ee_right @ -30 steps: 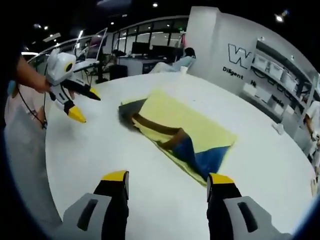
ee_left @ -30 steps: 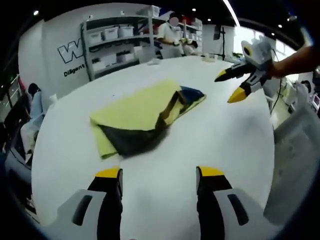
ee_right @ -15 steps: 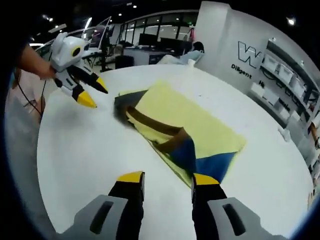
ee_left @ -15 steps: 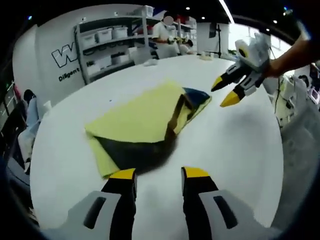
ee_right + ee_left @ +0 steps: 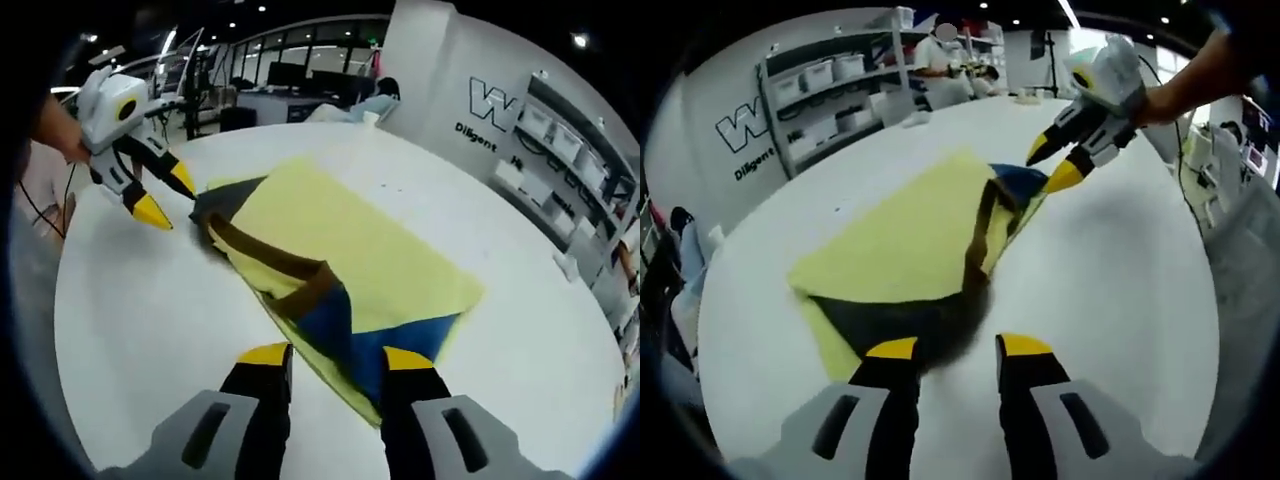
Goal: Fold the garment on the visible template until the final outline fits inside the template.
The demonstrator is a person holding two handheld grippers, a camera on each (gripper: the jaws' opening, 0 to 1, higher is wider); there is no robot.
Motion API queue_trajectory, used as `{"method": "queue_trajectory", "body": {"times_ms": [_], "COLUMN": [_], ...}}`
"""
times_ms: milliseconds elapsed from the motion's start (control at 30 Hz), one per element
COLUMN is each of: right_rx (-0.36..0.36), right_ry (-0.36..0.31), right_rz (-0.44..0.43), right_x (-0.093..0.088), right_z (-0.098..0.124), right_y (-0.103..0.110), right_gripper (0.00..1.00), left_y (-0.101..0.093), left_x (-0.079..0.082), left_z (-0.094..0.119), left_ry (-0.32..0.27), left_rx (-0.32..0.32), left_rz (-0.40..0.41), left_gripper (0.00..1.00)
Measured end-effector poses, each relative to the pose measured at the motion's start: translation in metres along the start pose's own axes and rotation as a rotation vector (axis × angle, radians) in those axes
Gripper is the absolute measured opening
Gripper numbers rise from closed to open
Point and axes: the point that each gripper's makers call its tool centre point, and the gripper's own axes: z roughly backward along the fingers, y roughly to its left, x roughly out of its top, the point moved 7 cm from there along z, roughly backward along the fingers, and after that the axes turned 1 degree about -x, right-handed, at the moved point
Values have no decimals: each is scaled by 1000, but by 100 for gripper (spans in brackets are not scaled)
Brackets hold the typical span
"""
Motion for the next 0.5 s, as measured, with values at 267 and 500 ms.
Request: {"method": "queue_trajectory", "body": {"times_ms": [267, 500], "right_rx": [15, 26], "right_ry": [52, 76], "right_rz": [12, 19], "right_x": [-2, -3], "right_z": [-17, -24], "right_y": [-2, -3], "right_gripper": [26, 20], "left_y": [8, 12], "left_x": [2, 1], "left_z": [-18, -25], "left_ry": [29, 61], "left_rx": [-1, -17], "left_rz": [4, 8], "left_gripper": [23, 14]}}
